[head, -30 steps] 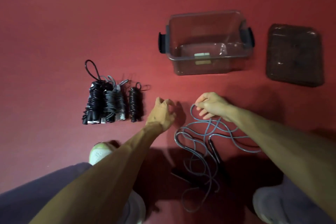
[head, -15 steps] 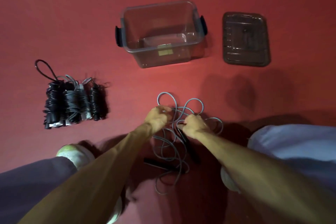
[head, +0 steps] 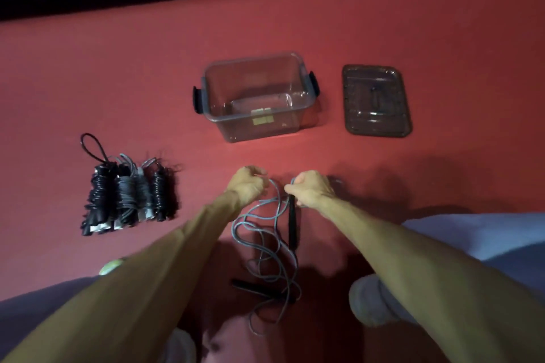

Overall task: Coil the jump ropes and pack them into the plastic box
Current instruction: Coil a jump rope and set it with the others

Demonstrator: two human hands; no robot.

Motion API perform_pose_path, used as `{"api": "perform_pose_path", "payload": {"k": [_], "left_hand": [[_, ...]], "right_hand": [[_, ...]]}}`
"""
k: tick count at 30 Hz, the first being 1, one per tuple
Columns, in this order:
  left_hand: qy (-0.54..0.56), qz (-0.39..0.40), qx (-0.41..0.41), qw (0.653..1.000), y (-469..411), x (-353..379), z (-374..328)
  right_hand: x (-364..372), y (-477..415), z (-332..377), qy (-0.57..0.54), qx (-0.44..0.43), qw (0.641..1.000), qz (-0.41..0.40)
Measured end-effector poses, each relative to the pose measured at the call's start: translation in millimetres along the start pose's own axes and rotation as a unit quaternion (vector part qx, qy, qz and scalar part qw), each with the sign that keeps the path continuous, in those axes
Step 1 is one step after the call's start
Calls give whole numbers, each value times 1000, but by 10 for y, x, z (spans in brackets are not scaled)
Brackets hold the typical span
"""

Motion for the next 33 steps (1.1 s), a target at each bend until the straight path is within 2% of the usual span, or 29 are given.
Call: {"api": "perform_pose_path", "payload": {"k": [3, 8, 13, 16, 19, 23, 26, 29, 33], "left_hand": [[-48, -6, 41, 998, 283, -73, -372], [-151, -27, 129, 980, 927, -153, -1024], [-258, -118, 211, 936, 1631, -297, -1574], [-245, -177, 275, 913, 2070, -399, -1769], [-250, -228, 311, 888, 2439, -483, -1879], [-241, -246, 338, 876, 2737, -543, -1859], [-261, -263, 358, 857, 2833, -564, -1743], [-296, -287, 353, 840, 2890, -614, -1711], [-217, -296, 376, 851, 3028, -761, -1739]], "right_hand": [[-320, 300, 321, -55, -53, 994, -75], [-768, 986, 969, -157, -150, 967, -137], [-1032, 1649, 1479, -227, -230, 932, -162], [-1147, 2012, 1769, -246, -292, 909, -165], [-1235, 2362, 2019, -201, -369, 885, -199], [-1262, 2669, 2079, -135, -411, 863, -262], [-1131, 2608, 2066, -88, -454, 859, -218], [-961, 2527, 2168, -38, -456, 874, -165], [-977, 2614, 2277, -36, -474, 865, -162]]}}
Point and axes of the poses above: each hand's wrist, its own y-axis away from the middle knuckle, its own x-axis out of the palm, z = x × y, the point moved 5 cm from there along -y, towards the middle knuckle, and after that the axes turned 13 degrees about z, right-handed, at the moved point
